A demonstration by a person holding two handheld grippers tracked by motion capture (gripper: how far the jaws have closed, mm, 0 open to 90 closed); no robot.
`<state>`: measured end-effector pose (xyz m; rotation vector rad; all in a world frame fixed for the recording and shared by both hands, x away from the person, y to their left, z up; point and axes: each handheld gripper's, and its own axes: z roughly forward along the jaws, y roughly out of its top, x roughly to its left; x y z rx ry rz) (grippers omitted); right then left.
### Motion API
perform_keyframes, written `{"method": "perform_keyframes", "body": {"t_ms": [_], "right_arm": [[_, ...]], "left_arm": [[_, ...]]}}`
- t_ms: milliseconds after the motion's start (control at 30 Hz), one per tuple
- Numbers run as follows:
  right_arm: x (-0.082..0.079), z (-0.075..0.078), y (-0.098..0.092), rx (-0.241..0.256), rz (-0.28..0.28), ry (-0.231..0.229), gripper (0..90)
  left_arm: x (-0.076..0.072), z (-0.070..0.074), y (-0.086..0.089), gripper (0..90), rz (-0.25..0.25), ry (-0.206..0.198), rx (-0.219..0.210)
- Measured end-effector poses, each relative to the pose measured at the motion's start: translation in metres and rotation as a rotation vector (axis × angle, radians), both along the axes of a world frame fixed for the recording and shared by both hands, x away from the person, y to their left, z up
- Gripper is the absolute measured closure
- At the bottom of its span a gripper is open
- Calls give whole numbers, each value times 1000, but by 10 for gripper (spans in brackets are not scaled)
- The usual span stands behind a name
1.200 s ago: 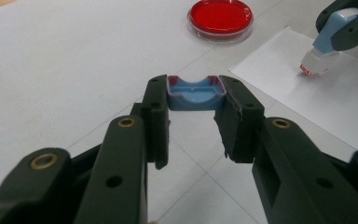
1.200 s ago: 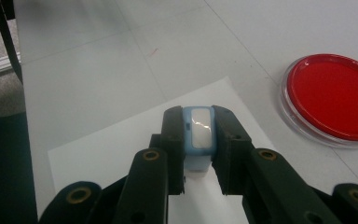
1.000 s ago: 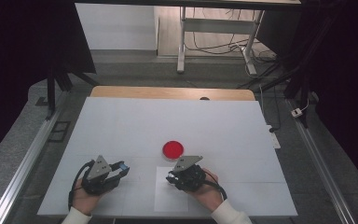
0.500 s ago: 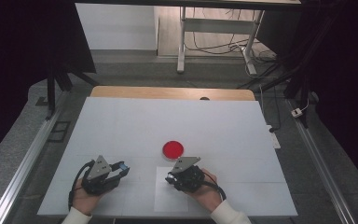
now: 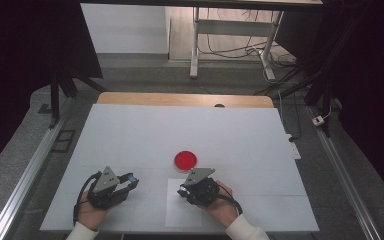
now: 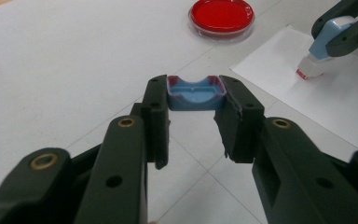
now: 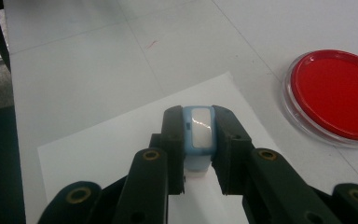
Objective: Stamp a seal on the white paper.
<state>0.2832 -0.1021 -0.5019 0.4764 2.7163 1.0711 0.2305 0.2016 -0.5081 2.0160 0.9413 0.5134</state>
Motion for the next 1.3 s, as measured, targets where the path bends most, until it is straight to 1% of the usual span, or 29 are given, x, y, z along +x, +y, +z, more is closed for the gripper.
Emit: {"method": "perform_keyframes", "body": {"t_ms": [300,433,467,533,600,700,933,1000,1100,1133,1200,1300], "right_arm": [[0,-1,1,-14,0,0,751],[0,-2,1,-11,-2,9,751],[1,-2,0,-24,-2,8,751],[1,-3,0,-15,-4,15,752],[1,-3,0,-25,-5,13,753],[0,-3,1,-21,-7,11,755],[-1,-3,2,-39,-9,-1,757],[-2,-4,3,-38,-3,-7,758],[-1,-4,2,-42,-4,0,759],[0,-4,1,-29,-4,8,759],[0,-5,1,-17,-5,10,760],[-1,-6,1,-19,-5,3,761]], "left_arm": [[0,1,0,654,0,-1,2],[0,1,1,654,-1,-1,1],[0,1,0,654,-1,-1,1],[0,1,0,654,-1,-1,1],[-1,1,0,654,0,-2,1],[-1,1,0,654,-1,-2,0],[-1,1,-1,654,2,-2,1],[-1,1,-1,654,3,-2,-1],[-1,1,-1,654,4,-3,0],[-1,1,-1,654,4,-4,0],[-2,1,-1,654,4,-4,0],[-2,1,-1,654,4,-4,0]]}}
